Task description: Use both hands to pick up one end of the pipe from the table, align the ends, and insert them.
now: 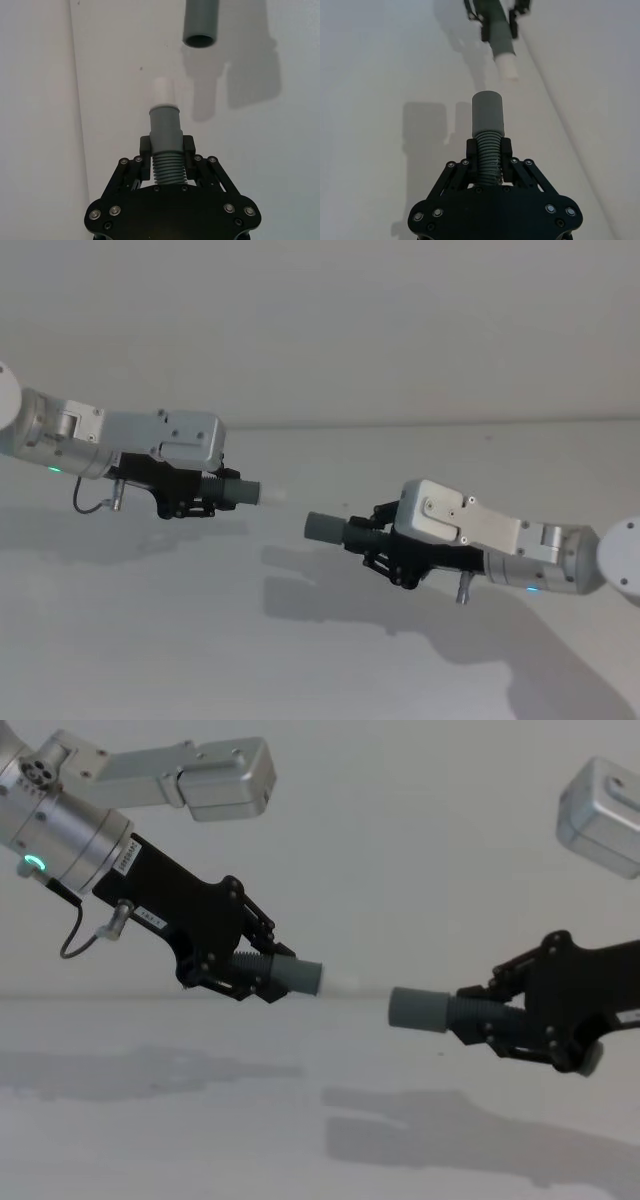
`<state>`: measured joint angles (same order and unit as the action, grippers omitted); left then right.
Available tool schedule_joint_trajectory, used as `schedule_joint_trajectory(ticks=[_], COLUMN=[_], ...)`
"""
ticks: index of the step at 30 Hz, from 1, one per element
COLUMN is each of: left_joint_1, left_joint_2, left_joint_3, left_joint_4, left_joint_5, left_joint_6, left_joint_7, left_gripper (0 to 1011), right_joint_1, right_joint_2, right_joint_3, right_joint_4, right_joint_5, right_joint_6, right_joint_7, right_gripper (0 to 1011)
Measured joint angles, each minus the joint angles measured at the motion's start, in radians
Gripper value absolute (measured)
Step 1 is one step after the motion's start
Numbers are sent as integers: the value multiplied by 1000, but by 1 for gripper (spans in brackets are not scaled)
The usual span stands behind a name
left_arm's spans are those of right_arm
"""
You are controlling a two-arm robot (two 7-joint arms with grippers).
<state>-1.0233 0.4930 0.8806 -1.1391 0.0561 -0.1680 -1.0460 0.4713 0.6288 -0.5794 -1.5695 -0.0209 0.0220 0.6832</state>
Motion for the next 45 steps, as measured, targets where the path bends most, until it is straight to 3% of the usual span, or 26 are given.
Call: schedule_joint_trajectory(ticks=[16,27,45], left_joint_1=[0,0,0], left_joint_2=[0,0,0], left_joint_3=[0,0,0], left_joint_4=[0,0,0], left_joint_5=[0,0,0], left_joint_6=[0,0,0], left_joint_7=[0,0,0], left_gripper=[336,336,336], right_joint_1=[123,168,197], right_joint_2=[-27,-47,-43], right_joint_3=[-93,-114,-125], right_joint_4=[66,125,188], right_joint_5=[-72,-88,-102], right_joint_6=[-184,-227,-253], right_joint_7=[91,98,80], right_gripper=[238,238,238])
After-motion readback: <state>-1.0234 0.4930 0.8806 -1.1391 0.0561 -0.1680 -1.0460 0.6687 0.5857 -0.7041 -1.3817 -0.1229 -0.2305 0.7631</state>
